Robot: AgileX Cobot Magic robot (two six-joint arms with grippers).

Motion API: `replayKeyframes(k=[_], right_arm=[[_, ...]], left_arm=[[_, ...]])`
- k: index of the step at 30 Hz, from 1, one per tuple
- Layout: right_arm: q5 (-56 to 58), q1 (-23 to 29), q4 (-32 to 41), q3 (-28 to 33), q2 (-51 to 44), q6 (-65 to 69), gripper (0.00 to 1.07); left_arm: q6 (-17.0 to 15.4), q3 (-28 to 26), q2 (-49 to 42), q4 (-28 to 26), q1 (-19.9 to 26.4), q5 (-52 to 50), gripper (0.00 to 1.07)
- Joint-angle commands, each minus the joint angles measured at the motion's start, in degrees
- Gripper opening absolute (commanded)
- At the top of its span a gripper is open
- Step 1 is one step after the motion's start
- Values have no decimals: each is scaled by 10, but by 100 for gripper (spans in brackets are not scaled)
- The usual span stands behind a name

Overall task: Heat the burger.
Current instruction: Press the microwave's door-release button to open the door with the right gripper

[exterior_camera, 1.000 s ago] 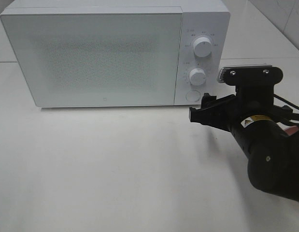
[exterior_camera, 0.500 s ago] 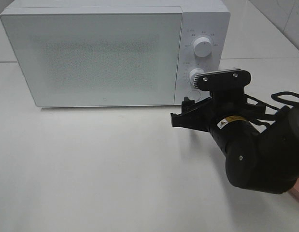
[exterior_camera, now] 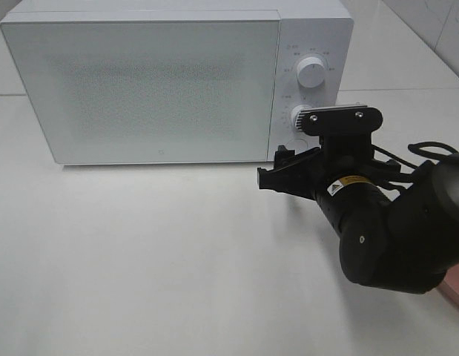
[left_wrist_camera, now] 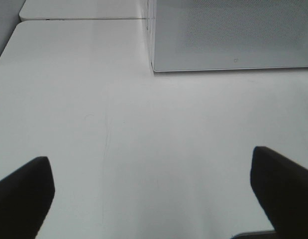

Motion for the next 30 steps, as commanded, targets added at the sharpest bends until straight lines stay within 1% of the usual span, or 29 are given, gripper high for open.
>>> replayKeyframes(k=[1,2,3,4,5,6,7,10,12,13,14,15,16,17,18,19,20,21,22,23,24,25,26,27,28,29,30], right_arm=[[-5,4,-3,-4,-1,77,75],[-5,4,-3,-4,-1,77,75],[-5,4,-3,-4,-1,104,75],[-4,4,-3,-4,-1,162,73],[-4,4,-3,-4,-1,162,73],[-3,4,-1,-4,-1,196,72],[-1,4,-1,-4,-1,260,70],[-2,4,-1,-4,-1,296,68],[-2,4,-1,-4,-1,445,60],[-2,4,-1,-4,-1,445,60],[-2,4,-1,-4,-1,515,55],[-2,4,-1,-4,-1,515,55],[-1,4,-1,-4,-1,550,52],[-1,4,-1,-4,-1,607,46],[-1,4,-1,-4,-1,607,46],[-1,4,1,-4,-1,662,38],[-1,4,1,-4,-1,688,34],[-1,4,1,-4,-1,688,34],[0,4,1,-4,-1,724,27],[0,4,2,-4,-1,742,23],[0,4,2,-4,-1,742,23],[0,4,2,-4,-1,778,16],[0,4,2,-4,-1,797,13],[0,4,2,-4,-1,797,13],[2,4,2,-4,-1,831,7],[2,4,2,-4,-1,831,7],[9,4,2,-4,-1,857,2]], left_arm=[[1,1,-14,2,2,-8,101],[1,1,-14,2,2,-8,101],[1,1,-14,2,2,-8,101],[1,1,-14,2,2,-8,101],[1,1,-14,2,2,-8,101],[1,1,-14,2,2,-8,101],[1,1,-14,2,2,-8,101],[1,1,-14,2,2,-8,101],[1,1,-14,2,2,-8,101],[1,1,-14,2,2,-8,101],[1,1,-14,2,2,-8,101],[1,1,-14,2,2,-8,101],[1,1,-14,2,2,-8,101],[1,1,-14,2,2,-8,101],[1,1,-14,2,2,-8,101],[1,1,-14,2,2,-8,101],[1,1,-14,2,2,-8,101],[1,1,-14,2,2,-8,101],[1,1,-14,2,2,-8,101],[1,1,-14,2,2,-8,101],[1,1,-14,2,2,-8,101],[1,1,-14,2,2,-8,101],[1,1,-14,2,2,-8,101],[1,1,-14,2,2,-8,101],[1,1,-14,2,2,-8,101],[1,1,-14,2,2,-8,101],[1,1,-14,2,2,-8,101]])
